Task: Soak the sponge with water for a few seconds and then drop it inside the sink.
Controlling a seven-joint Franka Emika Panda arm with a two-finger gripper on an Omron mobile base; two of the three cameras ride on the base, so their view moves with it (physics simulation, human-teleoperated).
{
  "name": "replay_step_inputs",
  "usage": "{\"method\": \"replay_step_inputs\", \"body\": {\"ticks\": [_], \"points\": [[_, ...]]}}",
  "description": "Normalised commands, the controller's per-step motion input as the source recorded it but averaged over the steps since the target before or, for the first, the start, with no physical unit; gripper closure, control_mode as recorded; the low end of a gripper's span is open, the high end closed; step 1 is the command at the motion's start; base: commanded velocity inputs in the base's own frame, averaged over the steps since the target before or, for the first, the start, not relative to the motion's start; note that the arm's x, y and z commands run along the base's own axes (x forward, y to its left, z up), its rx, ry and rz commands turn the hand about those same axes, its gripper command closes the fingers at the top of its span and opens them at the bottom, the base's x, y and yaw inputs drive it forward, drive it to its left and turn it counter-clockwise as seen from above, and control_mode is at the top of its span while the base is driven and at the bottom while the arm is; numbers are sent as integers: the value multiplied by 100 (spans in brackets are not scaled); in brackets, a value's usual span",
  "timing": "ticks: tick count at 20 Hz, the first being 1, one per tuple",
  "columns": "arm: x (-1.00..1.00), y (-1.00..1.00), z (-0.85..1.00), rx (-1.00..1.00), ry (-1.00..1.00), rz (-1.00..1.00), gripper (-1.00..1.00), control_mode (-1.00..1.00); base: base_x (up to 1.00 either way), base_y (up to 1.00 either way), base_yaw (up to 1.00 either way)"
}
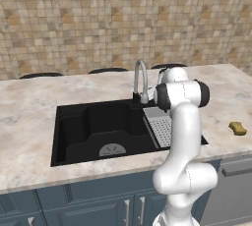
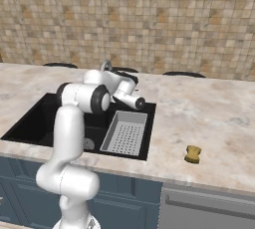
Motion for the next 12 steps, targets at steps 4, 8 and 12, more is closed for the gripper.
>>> {"method": "replay_step_inputs", "body": {"ticks": [4,8,12], "points": [[28,0,-6,0,0,0,-100,-100,0,0,0],[23,0,-14,0,0,0,-100,-100,0,0,0],[20,0,-19,0,0,0,-100,-100,0,0,0]]}}
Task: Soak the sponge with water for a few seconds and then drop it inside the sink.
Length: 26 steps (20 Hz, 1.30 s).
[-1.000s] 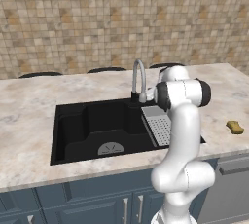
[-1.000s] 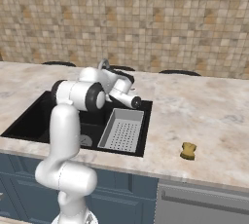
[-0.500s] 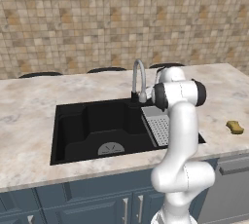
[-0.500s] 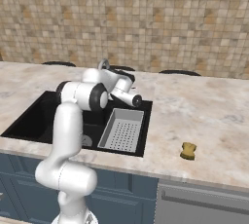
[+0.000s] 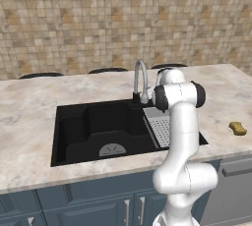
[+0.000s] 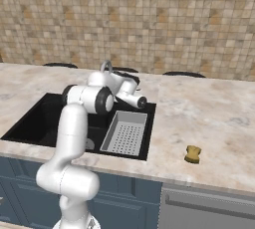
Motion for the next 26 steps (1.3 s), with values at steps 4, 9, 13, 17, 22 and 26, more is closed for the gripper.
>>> {"method": "replay_step_inputs", "body": {"ticks": [4,9,13,17,22,26], "points": [[19,0,-20,0,0,0,-100,-100,0,0,0],[21,0,-14,0,0,0,-100,-100,0,0,0],[25,0,-8,0,0,0,-100,-100,0,0,0],[18,0,-14,0,0,-2,-100,-100,0,0,0],[16,-8,-14,0,2,-8,-100,-100,0,0,0],[4,-6,-13,0,5,-11,-100,-100,0,0,0]]}}
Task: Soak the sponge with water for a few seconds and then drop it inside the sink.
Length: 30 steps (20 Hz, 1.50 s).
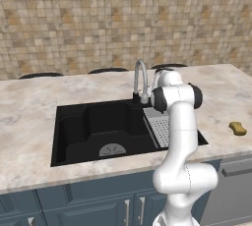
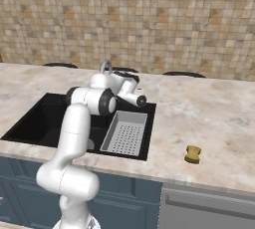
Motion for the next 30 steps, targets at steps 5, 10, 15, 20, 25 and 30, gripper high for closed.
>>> {"method": "replay_step_inputs", "body": {"ticks": [5,10,15,20,25,30], "points": [[0,-9,-25,0,13,-15,-100,-100,0,0,0],[0,-17,-29,0,10,-10,-100,-100,0,0,0],[0,-40,-32,0,5,-4,-100,-100,0,0,0],[3,-41,-37,0,4,-2,-100,-100,0,0,0],[14,-34,-41,0,4,-4,-100,-100,0,0,0],[16,-40,-48,0,2,-5,-100,-100,0,0,0]]}}
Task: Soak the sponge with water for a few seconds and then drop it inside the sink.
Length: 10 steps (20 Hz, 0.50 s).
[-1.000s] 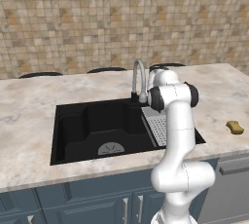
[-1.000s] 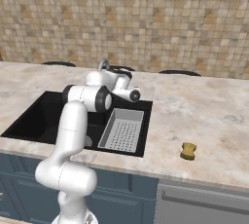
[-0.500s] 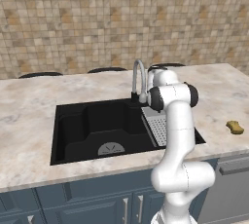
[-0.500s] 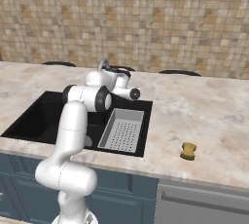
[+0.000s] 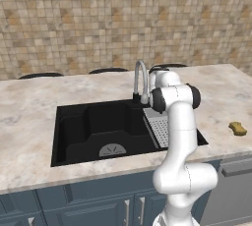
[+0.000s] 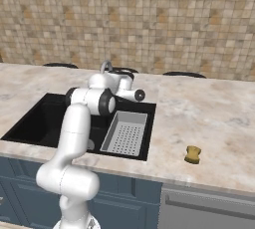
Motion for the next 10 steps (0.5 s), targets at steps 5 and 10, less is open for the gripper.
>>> {"method": "replay_step_inputs", "body": {"ticks": [5,10], "points": [[12,-44,-50,0,1,-4,-100,-100,0,0,0],[11,-43,-49,0,0,-5,-100,-100,0,0,0]]}}
